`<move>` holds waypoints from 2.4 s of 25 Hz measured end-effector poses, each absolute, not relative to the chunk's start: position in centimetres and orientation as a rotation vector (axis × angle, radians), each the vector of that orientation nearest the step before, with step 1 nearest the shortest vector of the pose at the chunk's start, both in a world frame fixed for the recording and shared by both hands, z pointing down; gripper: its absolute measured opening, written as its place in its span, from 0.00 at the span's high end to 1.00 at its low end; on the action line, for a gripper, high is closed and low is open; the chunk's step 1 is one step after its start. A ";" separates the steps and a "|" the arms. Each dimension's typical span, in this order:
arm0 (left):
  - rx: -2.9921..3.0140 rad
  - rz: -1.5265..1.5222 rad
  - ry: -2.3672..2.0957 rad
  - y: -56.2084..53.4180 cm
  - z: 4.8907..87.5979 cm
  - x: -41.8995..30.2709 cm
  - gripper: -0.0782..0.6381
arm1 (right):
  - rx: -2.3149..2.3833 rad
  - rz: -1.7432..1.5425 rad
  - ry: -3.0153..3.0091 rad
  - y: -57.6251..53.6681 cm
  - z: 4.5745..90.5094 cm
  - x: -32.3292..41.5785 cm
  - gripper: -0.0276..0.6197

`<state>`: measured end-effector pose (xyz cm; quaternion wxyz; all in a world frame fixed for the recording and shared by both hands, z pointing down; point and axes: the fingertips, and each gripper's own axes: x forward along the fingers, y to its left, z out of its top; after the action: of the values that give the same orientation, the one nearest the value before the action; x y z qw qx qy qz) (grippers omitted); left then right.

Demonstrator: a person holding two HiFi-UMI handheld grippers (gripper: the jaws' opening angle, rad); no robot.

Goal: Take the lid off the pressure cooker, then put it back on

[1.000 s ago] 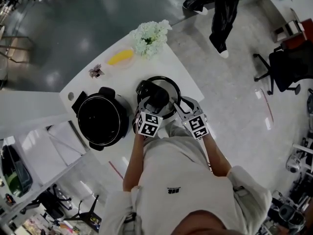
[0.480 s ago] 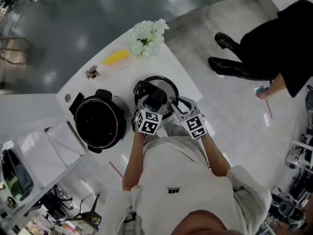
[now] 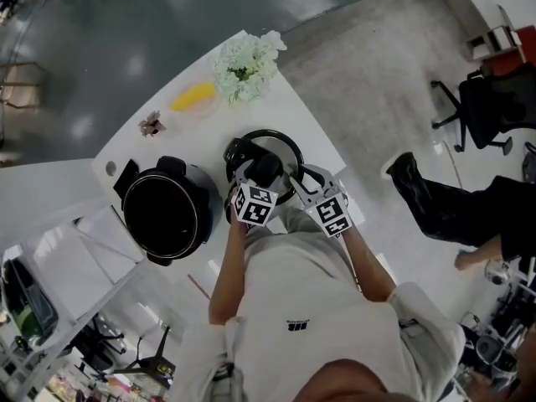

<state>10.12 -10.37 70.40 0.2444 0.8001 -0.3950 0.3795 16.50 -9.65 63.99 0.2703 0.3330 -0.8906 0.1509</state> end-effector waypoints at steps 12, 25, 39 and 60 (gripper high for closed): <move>2.172 1.047 -1.085 -10.7 71.1 10.4 0.42 | 0.878 0.432 -2.396 -10.2 64.7 16.5 0.76; 2.146 1.051 -1.077 -10.4 71.1 10.5 0.49 | 0.872 0.418 -2.413 -9.9 64.2 16.5 0.76; 2.175 1.030 -1.086 -10.4 68.5 11.0 0.49 | 0.868 0.379 -2.432 -9.6 63.1 17.3 0.76; 2.276 0.990 -1.076 -10.1 58.7 10.5 0.49 | 0.874 0.212 -2.568 -10.0 53.0 16.0 0.76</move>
<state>10.46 -10.07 58.69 0.2166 0.8214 -0.3884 0.3572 15.97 -9.97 53.04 0.2089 0.3142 -0.9229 0.0762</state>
